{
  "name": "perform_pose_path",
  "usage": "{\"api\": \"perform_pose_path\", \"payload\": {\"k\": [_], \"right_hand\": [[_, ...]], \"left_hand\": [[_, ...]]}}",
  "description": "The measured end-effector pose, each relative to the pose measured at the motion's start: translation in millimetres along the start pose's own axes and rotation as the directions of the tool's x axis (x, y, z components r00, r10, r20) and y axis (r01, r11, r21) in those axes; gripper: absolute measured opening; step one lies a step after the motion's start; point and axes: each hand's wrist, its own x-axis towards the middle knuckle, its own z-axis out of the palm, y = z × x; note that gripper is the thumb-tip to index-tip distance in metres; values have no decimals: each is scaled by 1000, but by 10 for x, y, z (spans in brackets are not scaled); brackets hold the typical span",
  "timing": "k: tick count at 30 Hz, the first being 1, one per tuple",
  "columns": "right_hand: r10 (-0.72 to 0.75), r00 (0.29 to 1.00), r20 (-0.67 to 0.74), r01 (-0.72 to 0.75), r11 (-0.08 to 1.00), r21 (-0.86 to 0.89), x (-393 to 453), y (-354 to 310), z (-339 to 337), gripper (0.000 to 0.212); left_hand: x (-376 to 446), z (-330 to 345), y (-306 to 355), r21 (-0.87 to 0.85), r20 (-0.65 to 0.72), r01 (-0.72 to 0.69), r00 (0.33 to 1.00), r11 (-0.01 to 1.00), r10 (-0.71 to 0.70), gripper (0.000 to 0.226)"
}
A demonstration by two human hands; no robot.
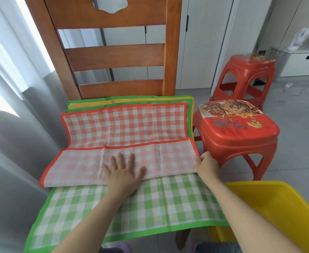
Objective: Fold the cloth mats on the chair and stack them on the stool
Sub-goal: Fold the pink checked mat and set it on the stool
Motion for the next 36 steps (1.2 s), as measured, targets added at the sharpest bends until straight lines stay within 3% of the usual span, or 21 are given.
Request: {"api": "perform_pose_path", "payload": {"k": [3,7,11,14,17,20,24,30,34,36], "right_hand": [[-52,996,-74,45,994,-98,-46,-20,-37,22],[-373,909,-185,303,898,-321,-125,-160,-20,28],[-593,797,110,601,763,-238,-320,-537,162,34],[-550,770,323,622,759,-192,-452,-699,392,45],[-448,774,448,611,714,-342,-487,-670,538,51],[-430,785,446,602,700,-385,-491,-655,552,52],[-406,803,437,579,705,-409,-517,-713,573,53],[-398,866,304,499,731,-465,-538,-1002,691,42],[-500,809,308,583,747,-319,-508,-1110,808,44],[-505,802,318,592,743,-312,-477,-1131,859,50]], "left_hand": [[7,2,-2,10,0,0,1000,1000,0,76],[14,21,-3,9,-7,0,1000,1000,0,76],[14,19,-1,-6,-15,1,1000,1000,-1,75],[2,17,6,-21,-12,2,1000,1000,-2,74],[-13,3,-90,-37,-4,-43,999,998,43,69],[-10,-53,-426,-38,-13,-58,998,998,57,66],[-21,-121,-934,-33,-17,32,999,999,-33,66],[-38,-160,-978,-25,-4,28,1000,999,-28,67],[83,-316,-872,0,-114,36,993,999,-36,59],[283,-411,-778,-84,-193,20,981,996,-36,50]]}}
